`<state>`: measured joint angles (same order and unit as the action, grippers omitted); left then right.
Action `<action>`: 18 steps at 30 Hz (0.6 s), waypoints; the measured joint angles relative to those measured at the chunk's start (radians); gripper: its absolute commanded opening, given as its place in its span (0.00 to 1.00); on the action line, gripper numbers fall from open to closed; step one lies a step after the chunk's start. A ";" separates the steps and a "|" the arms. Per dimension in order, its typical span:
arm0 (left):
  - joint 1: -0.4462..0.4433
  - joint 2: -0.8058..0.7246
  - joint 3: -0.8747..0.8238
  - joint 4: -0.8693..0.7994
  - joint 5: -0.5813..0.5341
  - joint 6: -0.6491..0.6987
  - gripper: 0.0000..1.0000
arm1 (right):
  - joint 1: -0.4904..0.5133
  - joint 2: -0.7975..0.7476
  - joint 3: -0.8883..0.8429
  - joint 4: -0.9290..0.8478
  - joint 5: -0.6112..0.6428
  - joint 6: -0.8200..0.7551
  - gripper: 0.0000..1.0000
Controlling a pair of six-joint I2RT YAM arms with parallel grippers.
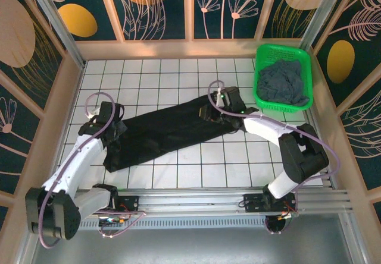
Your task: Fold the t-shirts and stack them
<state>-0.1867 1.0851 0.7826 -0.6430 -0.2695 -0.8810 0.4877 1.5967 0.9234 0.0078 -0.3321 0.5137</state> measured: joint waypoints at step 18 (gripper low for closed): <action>-0.008 0.286 -0.194 0.309 0.318 -0.283 0.26 | -0.185 0.399 0.296 -0.117 0.229 -0.061 0.21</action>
<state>-0.1951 1.3716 0.5888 -0.3344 0.0483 -1.1637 0.3027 1.9953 1.2190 -0.1093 -0.1032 0.4530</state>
